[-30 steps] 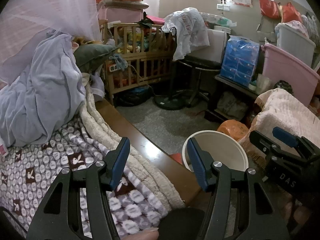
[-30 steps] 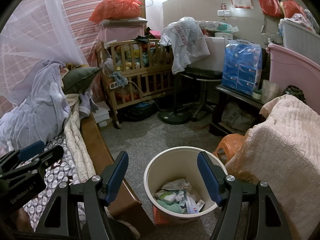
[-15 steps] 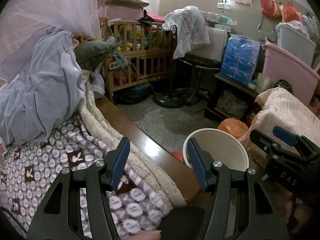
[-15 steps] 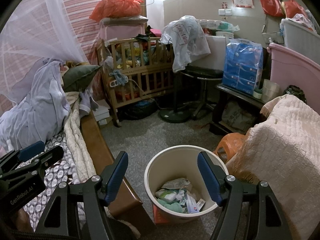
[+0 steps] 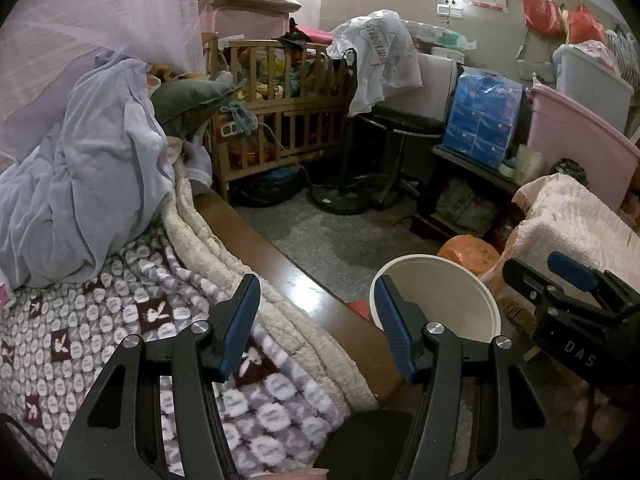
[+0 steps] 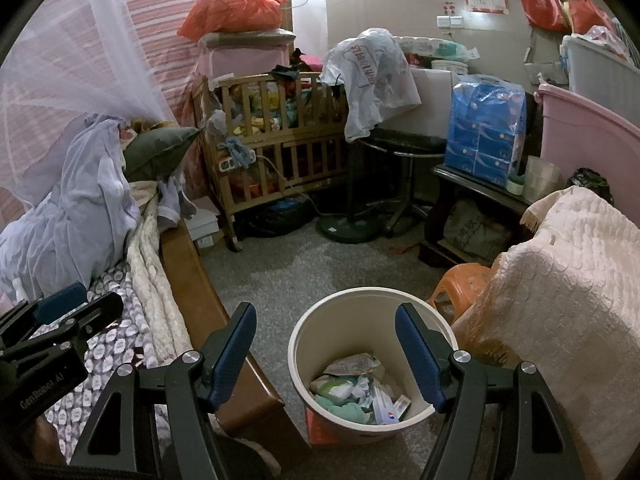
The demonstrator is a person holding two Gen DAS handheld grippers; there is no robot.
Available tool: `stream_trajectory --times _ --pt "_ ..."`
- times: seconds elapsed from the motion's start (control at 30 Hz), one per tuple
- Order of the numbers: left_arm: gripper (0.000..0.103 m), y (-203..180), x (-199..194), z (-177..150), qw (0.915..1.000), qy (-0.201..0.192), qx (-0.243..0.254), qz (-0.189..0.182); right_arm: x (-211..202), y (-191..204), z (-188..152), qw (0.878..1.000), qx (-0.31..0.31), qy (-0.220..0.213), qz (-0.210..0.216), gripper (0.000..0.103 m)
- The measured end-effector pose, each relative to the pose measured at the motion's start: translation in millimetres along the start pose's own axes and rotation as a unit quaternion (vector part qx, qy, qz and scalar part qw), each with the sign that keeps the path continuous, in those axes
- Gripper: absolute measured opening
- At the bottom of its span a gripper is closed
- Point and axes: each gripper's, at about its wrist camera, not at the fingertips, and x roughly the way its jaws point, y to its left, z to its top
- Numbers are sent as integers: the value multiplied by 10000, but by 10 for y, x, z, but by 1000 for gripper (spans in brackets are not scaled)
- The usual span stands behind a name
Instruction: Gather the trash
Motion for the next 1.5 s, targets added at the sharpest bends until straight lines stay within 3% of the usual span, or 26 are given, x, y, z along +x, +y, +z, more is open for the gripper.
stream_trajectory --times 1.5 --pt "58 6 61 -100 10000 81 -42 27 96 22 -95 10000 -15 91 5 70"
